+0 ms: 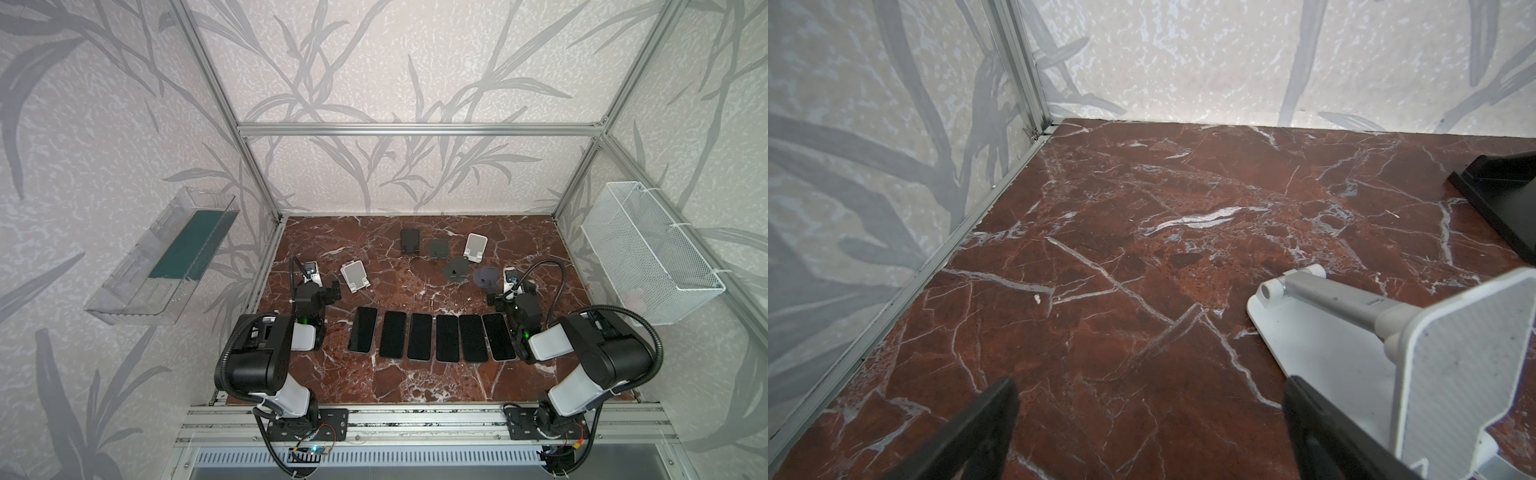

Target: Remove the phone from the phone stand

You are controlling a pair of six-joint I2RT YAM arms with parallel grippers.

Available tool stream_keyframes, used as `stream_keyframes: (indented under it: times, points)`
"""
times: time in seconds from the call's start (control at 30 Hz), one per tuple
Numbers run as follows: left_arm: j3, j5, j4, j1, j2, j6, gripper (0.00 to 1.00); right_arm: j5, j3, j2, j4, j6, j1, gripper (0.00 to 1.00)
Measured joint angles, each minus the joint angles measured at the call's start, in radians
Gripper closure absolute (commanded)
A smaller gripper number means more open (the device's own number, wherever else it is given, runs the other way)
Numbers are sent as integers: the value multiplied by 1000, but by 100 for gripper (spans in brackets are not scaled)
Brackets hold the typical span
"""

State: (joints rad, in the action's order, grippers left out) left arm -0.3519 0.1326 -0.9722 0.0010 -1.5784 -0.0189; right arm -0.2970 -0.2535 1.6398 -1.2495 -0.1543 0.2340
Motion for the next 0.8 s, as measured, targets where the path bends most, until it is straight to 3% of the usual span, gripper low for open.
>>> stream_keyframes:
  times: [0.8]
  points:
    - [0,0,0,0,0,0,1,1,-10,0,31,0,-4,1]
